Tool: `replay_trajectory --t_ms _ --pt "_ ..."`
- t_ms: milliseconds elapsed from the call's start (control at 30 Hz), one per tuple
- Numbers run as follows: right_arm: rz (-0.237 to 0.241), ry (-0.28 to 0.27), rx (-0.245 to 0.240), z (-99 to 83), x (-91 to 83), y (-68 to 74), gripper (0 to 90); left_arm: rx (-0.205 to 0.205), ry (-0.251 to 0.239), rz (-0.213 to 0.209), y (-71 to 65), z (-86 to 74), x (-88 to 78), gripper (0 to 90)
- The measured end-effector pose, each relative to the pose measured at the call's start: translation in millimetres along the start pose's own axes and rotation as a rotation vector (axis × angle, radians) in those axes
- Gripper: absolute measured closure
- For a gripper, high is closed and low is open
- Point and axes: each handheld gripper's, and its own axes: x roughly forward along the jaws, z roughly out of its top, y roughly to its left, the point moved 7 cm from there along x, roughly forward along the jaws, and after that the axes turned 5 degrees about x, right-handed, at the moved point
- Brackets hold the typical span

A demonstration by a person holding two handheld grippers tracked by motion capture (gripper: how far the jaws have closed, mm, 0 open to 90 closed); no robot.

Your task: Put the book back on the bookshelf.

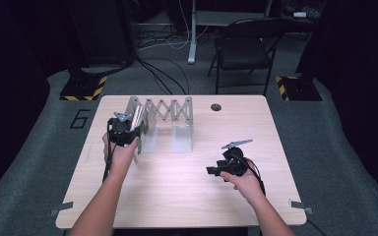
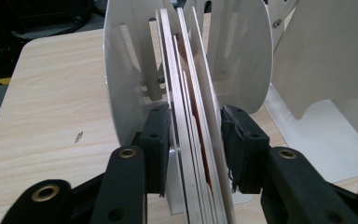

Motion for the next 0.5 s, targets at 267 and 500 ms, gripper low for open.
replay_trajectory --t_ms 267,500 --pt "-0.004 0.001 -0.002 0.0 0.0 -0.7 41.5 -0.002 -0.033 -0.009 -2.2 3.4 -7.5 56.2" --pt "-0.002 0.000 0.004 0.0 -0.5 -0.1 41.5 0.015 -0.052 -0.020 -4.5 8.8 -18.5 56.6"
